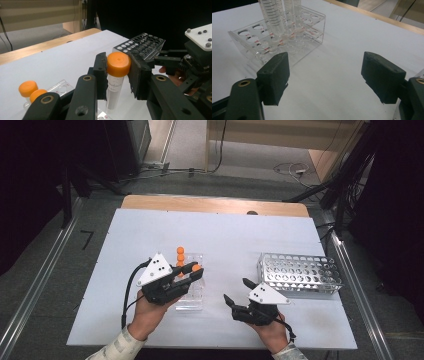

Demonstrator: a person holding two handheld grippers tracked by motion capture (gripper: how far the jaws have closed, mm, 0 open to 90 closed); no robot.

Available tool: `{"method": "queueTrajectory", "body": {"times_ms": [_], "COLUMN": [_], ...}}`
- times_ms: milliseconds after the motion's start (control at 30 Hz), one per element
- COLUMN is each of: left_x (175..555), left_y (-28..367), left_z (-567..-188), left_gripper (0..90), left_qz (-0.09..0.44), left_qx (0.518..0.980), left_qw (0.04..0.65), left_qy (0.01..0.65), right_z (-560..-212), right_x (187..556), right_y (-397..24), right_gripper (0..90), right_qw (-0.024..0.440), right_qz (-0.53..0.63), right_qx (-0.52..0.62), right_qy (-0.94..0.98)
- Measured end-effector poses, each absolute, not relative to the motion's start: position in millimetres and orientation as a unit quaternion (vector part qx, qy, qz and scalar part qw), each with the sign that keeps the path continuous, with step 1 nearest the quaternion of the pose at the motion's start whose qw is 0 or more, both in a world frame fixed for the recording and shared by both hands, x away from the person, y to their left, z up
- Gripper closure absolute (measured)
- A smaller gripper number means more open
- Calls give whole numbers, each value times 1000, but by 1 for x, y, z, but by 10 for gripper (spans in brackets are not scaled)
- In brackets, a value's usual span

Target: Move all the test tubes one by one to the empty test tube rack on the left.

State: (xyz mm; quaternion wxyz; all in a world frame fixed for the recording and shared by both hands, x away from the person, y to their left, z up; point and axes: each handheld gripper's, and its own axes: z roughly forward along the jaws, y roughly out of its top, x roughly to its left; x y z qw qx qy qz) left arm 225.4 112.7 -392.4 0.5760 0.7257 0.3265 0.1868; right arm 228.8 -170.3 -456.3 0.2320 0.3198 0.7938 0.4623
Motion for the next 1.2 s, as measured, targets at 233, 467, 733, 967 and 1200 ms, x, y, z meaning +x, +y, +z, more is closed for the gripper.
{"method": "queueTrajectory", "body": {"times_ms": [233, 467, 733, 967, 1200], "left_x": [225, 224, 223, 220, 218], "left_y": [119, 129, 141, 149, 153], "left_z": [-395, -394, -394, -393, -395], "left_gripper": [700, 700, 700, 700, 700], "left_qz": [190, 195, 202, 207, 211], "left_qx": [728, 724, 718, 717, 718], "left_qw": [569, 568, 566, 563, 557], "left_qy": [332, 339, 351, 356, 360], "right_z": [-456, -457, -456, -456, -457], "right_x": [229, 229, 229, 229, 229], "right_y": [-172, -173, -174, -174, -174], "right_gripper": [213, 214, 216, 216, 216], "right_qw": [234, 235, 237, 237, 237], "right_qz": [461, 460, 461, 460, 459], "right_qx": [323, 323, 323, 323, 324], "right_qy": [793, 793, 792, 792, 792]}}
